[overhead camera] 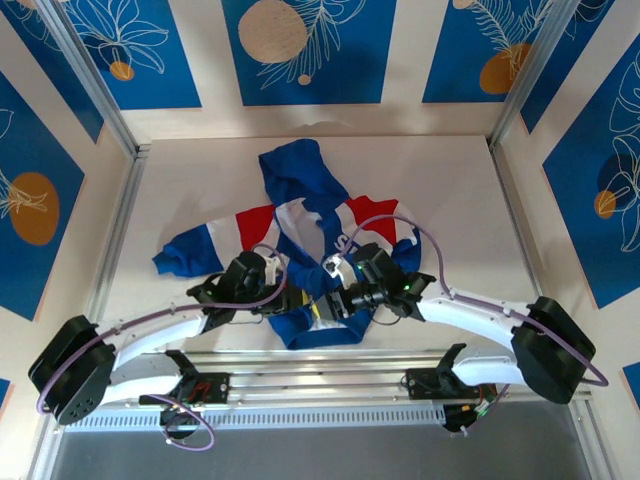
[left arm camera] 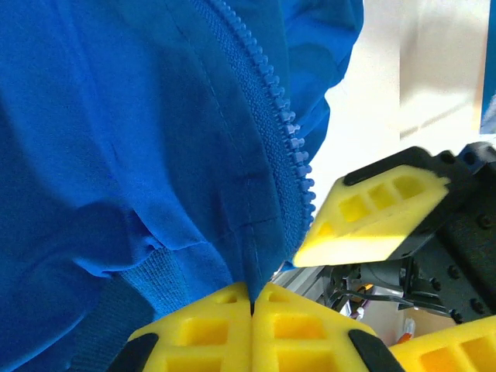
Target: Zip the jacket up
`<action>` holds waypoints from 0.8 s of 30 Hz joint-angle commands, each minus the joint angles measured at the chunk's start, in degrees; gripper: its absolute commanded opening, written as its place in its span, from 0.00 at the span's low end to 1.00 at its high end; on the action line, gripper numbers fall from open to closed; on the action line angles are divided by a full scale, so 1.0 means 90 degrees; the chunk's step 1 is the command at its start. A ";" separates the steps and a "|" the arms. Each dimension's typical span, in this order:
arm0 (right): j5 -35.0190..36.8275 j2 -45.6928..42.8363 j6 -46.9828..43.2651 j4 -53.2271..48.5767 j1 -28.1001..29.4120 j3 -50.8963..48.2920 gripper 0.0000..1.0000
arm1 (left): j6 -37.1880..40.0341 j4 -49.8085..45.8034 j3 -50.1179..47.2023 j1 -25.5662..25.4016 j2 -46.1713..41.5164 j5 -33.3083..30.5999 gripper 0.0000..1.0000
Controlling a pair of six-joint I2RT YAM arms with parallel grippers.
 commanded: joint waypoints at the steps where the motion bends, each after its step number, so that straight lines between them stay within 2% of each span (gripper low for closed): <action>1: -0.0151 0.0295 0.0109 0.0108 0.0061 0.0215 0.47 | -0.0043 0.0200 0.0215 0.0015 0.0061 0.0109 0.00; 13: 0.0123 0.0825 0.0236 0.0301 0.0133 0.0404 0.45 | -0.0165 0.0519 0.0215 0.0005 0.0314 0.0249 0.00; 24: 0.0560 0.0536 -0.0011 -0.0201 0.0195 0.0367 0.19 | -0.0006 0.0154 0.0205 0.0008 0.0197 0.0192 0.00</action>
